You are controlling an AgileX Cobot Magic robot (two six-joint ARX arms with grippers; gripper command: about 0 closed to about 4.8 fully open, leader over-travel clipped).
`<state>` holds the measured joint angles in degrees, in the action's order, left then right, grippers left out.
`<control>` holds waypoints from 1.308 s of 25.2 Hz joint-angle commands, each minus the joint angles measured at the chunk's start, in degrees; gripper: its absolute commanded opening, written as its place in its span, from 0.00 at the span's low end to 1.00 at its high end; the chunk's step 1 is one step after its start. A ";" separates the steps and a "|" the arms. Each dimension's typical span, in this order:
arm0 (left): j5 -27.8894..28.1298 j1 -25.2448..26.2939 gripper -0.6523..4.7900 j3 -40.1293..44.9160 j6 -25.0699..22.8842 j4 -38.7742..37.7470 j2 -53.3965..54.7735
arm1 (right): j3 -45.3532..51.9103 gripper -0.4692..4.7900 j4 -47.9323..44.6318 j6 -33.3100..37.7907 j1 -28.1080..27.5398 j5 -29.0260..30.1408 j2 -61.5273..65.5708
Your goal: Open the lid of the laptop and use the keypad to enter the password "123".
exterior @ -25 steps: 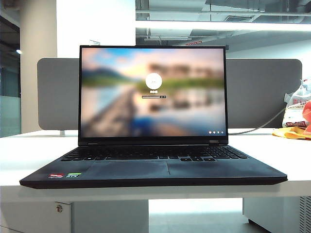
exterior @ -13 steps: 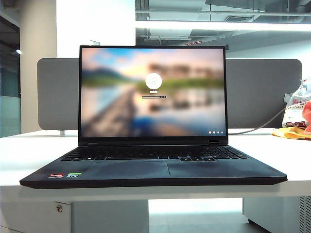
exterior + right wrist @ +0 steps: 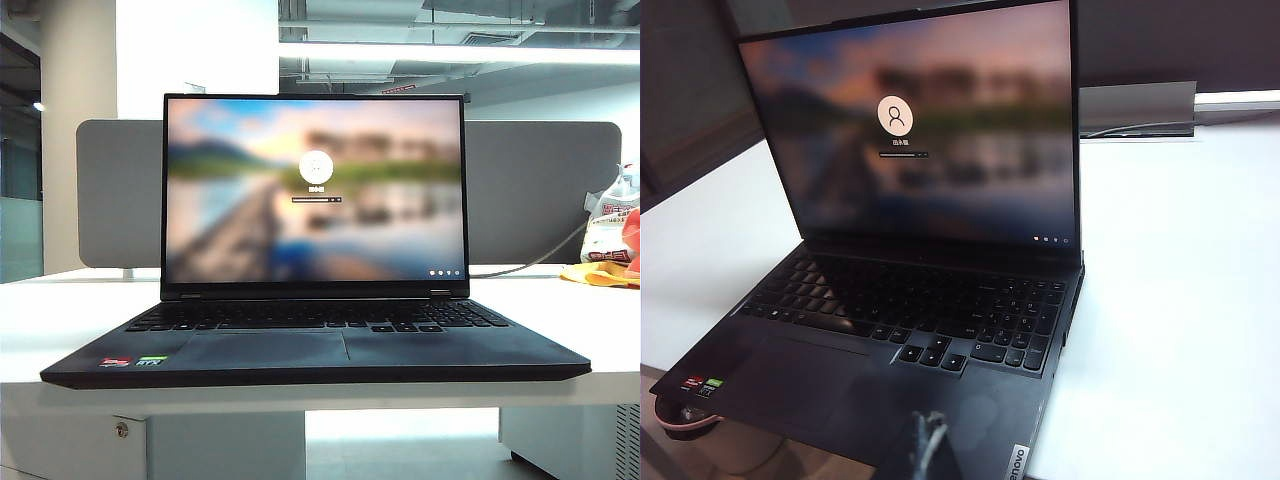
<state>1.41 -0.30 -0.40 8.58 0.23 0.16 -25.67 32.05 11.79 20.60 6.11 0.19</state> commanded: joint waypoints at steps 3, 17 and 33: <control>-1.62 0.02 0.11 0.00 -4.13 -1.38 0.02 | -0.20 0.09 -0.63 0.20 0.00 0.02 0.02; -1.57 0.04 0.11 0.00 -4.04 -3.58 0.02 | -0.20 0.09 -0.61 0.17 -0.02 0.02 0.02; -1.60 0.04 0.11 0.00 -4.04 -3.58 0.02 | 20.28 0.09 -29.70 -5.11 -19.06 -12.13 -0.02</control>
<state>0.08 -0.30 -0.40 4.71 -3.86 0.16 -5.39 3.29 7.81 2.44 -5.04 0.16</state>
